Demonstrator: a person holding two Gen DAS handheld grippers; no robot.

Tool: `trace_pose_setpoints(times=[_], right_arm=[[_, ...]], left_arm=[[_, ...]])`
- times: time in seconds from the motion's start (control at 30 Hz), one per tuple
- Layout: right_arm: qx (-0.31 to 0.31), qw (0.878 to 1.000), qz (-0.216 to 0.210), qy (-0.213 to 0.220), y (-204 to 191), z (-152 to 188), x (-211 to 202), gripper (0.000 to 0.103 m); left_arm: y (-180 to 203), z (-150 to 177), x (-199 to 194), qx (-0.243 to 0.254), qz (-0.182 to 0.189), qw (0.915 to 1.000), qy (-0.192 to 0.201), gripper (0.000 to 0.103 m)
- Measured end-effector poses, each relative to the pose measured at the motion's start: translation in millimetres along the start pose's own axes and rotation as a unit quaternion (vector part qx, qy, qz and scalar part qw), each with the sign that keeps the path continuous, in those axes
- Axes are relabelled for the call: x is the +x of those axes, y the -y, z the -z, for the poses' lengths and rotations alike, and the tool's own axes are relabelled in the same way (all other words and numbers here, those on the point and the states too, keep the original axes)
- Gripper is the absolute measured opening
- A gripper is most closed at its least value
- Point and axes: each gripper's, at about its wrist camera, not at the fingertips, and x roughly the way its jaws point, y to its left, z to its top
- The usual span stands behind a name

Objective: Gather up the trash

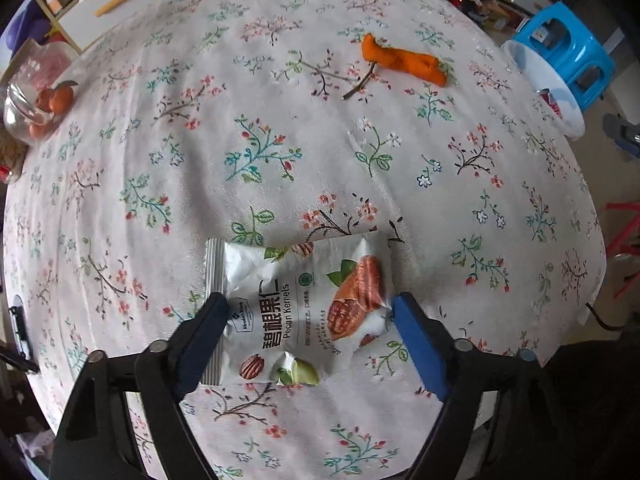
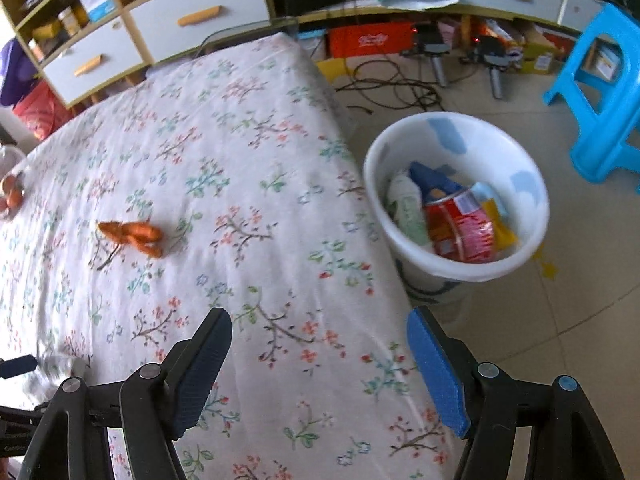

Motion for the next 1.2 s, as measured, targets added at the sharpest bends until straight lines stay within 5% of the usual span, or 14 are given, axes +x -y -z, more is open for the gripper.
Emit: trace_pose_setpoints(times=[0.07, 0.1, 0.13, 0.17, 0.73, 0.77, 0.83, 0.9, 1.13, 1.17, 1.2], right_arm=[[-0.007, 1.000, 0.000, -0.003, -5, 0, 3, 0.077], [-0.010, 1.000, 0.000, -0.005, -8, 0, 4, 0.077], [-0.013, 1.000, 0.000, -0.006, -12, 0, 6, 0.077], [-0.016, 1.000, 0.000, -0.007, -14, 0, 7, 0.077], [-0.060, 0.998, -0.011, 0.004, -82, -23, 51, 0.077], [-0.061, 0.998, -0.010, 0.003, -86, -25, 55, 0.077], [-0.064, 0.998, -0.017, -0.003, -96, -28, 66, 0.077], [-0.069, 0.997, -0.024, -0.006, -104, -29, 72, 0.077], [-0.092, 0.995, -0.040, -0.019, -132, -31, 94, 0.077], [-0.096, 0.994, -0.039, -0.019, -135, -31, 97, 0.077], [-0.100, 0.994, -0.038, -0.019, -137, -31, 100, 0.077]], left_arm=[[0, 3, -7, 0.009, 0.008, 0.9998, 0.013, 0.058], [-1, 5, -10, 0.010, 0.017, 0.9997, 0.016, 0.039], [-4, 7, -11, 0.009, 0.019, 0.9997, 0.014, 0.002], [-6, 9, -10, 0.005, 0.019, 0.9997, 0.010, 0.000], [-78, 10, -63, -0.125, 0.037, 0.9873, 0.090, 0.006], [-83, 10, -60, -0.136, 0.033, 0.9868, 0.081, 0.010], [-87, 8, -55, -0.153, 0.029, 0.9849, 0.076, 0.060], [-96, 9, -55, -0.175, 0.020, 0.9809, 0.082, 0.077], [-121, 14, -32, -0.212, 0.051, 0.9749, 0.044, 0.075], [-122, 15, -28, -0.216, 0.057, 0.9740, 0.038, 0.071], [-123, 16, -24, -0.218, 0.062, 0.9734, 0.031, 0.055]])
